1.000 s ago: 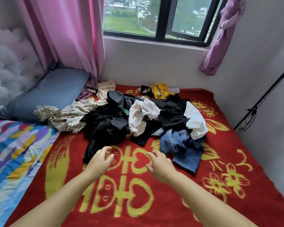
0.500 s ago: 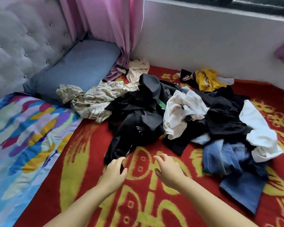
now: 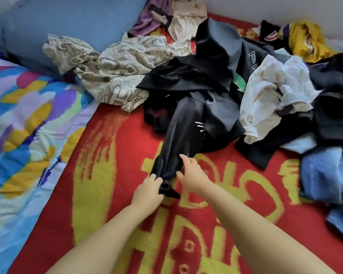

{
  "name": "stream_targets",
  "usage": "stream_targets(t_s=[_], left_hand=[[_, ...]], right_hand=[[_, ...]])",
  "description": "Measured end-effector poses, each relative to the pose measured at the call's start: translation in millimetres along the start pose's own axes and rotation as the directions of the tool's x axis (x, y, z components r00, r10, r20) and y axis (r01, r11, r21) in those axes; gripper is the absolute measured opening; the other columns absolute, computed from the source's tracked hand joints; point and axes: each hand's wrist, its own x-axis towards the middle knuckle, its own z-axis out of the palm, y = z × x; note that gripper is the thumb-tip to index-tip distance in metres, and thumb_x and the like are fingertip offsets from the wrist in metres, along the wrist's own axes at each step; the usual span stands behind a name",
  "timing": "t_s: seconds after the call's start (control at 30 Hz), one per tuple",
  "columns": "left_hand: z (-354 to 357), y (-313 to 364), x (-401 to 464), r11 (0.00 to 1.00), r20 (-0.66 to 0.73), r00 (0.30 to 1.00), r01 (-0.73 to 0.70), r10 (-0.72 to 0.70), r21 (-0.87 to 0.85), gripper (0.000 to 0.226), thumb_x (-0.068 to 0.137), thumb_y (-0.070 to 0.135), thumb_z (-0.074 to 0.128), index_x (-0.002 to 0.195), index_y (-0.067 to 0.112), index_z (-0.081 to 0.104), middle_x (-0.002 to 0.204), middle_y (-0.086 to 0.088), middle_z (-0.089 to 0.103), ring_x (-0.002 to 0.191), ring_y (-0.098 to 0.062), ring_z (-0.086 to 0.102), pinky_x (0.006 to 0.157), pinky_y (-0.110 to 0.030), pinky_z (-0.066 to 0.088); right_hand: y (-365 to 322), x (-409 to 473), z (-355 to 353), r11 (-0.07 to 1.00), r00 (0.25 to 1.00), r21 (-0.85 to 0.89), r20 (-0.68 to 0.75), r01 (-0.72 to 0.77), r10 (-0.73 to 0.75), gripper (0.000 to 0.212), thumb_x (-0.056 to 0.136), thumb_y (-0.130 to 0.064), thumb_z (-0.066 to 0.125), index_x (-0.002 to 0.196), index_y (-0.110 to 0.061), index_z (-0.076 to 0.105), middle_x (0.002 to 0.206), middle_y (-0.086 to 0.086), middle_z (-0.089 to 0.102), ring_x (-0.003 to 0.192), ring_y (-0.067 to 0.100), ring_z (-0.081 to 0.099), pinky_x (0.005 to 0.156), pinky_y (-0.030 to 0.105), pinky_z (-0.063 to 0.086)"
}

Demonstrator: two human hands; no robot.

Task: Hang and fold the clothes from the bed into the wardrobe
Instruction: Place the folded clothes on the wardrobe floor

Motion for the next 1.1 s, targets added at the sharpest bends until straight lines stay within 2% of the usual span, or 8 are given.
stream_targets(t_s=[0.2, 0.3, 0.37, 0.53, 0.63, 0.77, 0.9, 1.1], left_hand=[[-14.5, 44.0, -69.6, 0.902, 0.183, 0.964, -0.099, 0.191, -0.421, 0.026, 0.068, 0.036, 0.057, 0.078, 0.013, 0.064, 0.083, -0.002, 0.063, 0.08, -0.019, 0.061, 0.069, -0.032, 0.047], [-18.8, 69.8, -101.1, 0.875, 0.349, 0.872, -0.161, 0.342, -0.456, 0.023, 0.063, 0.041, 0.053, 0.068, 0.02, 0.057, 0.07, 0.002, 0.06, 0.065, -0.01, 0.055, 0.059, -0.027, 0.042], [-20.1, 82.5, -120.3, 0.858, 0.475, 0.783, -0.141, 0.403, -0.494, 0.018, 0.065, 0.04, 0.056, 0.063, 0.023, 0.052, 0.059, 0.012, 0.054, 0.054, -0.003, 0.049, 0.053, -0.022, 0.04], [-5.2, 69.4, -154.0, 0.882, 0.579, 0.706, -0.14, 0.407, -0.45, 0.01, 0.071, 0.039, 0.053, 0.078, 0.046, 0.054, 0.085, 0.019, 0.048, 0.082, -0.004, 0.049, 0.07, -0.021, 0.038], [-0.7, 59.5, -164.6, 0.837, 0.482, 0.842, 0.07, 0.242, -0.542, 0.045, 0.07, 0.033, 0.05, 0.114, 0.037, 0.052, 0.12, 0.009, 0.053, 0.107, -0.005, 0.052, 0.087, -0.011, 0.041], [-14.5, 67.8, -145.5, 0.806, 0.078, 0.996, 0.087, -0.051, -0.586, 0.045, 0.088, 0.016, 0.058, 0.13, 0.024, 0.043, 0.13, -0.009, 0.047, 0.121, -0.018, 0.048, 0.098, -0.024, 0.038], [-22.7, 96.0, -113.7, 0.911, -0.085, 0.996, -0.018, -0.018, -0.413, 0.077, 0.088, 0.03, 0.063, 0.151, 0.02, 0.019, 0.15, -0.007, 0.022, 0.139, -0.021, 0.026, 0.113, -0.036, 0.026], [38.6, 134.3, -103.7, 0.99, 0.215, 0.974, -0.096, 0.071, 0.108, 0.095, 0.086, 0.047, 0.062, 0.154, 0.02, 0.0, 0.16, -0.006, -0.012, 0.148, -0.023, -0.009, 0.118, -0.046, 0.014]], right_hand=[[10.9, -13.0, 4.5, 0.692, 0.931, 0.681, -0.04, -0.24, 0.363, 0.077, 0.094, -0.047, 0.051, 0.153, -0.02, 0.01, 0.149, 0.005, 0.038, 0.133, 0.027, 0.042, 0.103, 0.033, 0.036], [11.9, -17.0, -23.4, 0.394, 0.86, 0.887, 0.009, -0.243, 0.51, 0.069, 0.091, -0.052, 0.055, 0.144, -0.011, 0.038, 0.141, 0.007, 0.05, 0.125, 0.027, 0.05, 0.106, 0.04, 0.041], [8.4, -35.9, -33.7, 0.385, 0.895, 0.893, 0.042, -0.233, 0.445, 0.05, 0.092, -0.046, 0.056, 0.127, -0.011, 0.057, 0.12, 0.006, 0.064, 0.107, 0.024, 0.061, 0.097, 0.037, 0.048], [6.8, -111.0, -21.8, 0.67, 0.955, 0.731, -0.095, -0.125, 0.282, 0.025, 0.099, -0.028, 0.046, 0.077, -0.017, 0.049, 0.069, -0.006, 0.045, 0.065, 0.008, 0.043, 0.055, 0.012, 0.034], [24.1, -163.5, -18.5, 0.787, 0.98, 0.615, -0.13, -0.04, 0.152, 0.031, 0.099, -0.027, 0.047, 0.07, -0.019, 0.037, 0.064, -0.006, 0.033, 0.055, 0.004, 0.031, 0.047, 0.017, 0.025], [72.5, -224.2, -17.8, 0.929, 0.982, 0.356, 0.189, -0.098, 0.031, 0.04, 0.094, -0.041, 0.049, 0.06, -0.026, 0.035, 0.058, -0.014, 0.03, 0.056, 0.008, 0.03, 0.054, 0.026, 0.026], [113.9, -277.4, -24.2, 0.999, 0.823, -0.051, 0.567, -0.017, 0.043, 0.036, 0.089, -0.043, 0.052, 0.062, -0.021, 0.042, 0.06, -0.01, 0.037, 0.061, 0.013, 0.037, 0.06, 0.032, 0.03], [152.5, -333.1, -19.4, 0.863, 0.496, -0.471, 0.802, 0.18, 0.334, 0.026, 0.082, -0.041, 0.053, 0.092, -0.02, 0.065, 0.091, 0.009, 0.065, 0.078, 0.026, 0.059, 0.073, 0.034, 0.049]])
